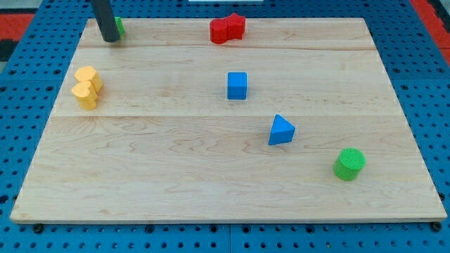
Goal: Move your arm to the bottom right of the board
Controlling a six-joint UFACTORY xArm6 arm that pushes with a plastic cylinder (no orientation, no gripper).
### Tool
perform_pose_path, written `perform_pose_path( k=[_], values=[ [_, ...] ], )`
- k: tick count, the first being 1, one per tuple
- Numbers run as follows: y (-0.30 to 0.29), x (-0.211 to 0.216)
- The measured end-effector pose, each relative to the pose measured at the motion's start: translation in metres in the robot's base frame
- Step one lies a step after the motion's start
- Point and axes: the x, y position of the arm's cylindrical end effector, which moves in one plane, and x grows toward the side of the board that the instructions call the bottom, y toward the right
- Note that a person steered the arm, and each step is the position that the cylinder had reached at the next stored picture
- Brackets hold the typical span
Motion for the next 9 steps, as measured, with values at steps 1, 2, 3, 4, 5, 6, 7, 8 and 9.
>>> perform_pose_path(
  k=[1,2,3,4,5,6,7,8,9],
  values=[
    [0.001,0.002],
    [0.048,0.043],
    [0.101,0.138],
    [0.148,0.23],
    [0.198,0.3],
    [0.258,0.341],
    [0.356,0.353],
    [0.464,0.352],
    [0.47,0.326]
  ],
)
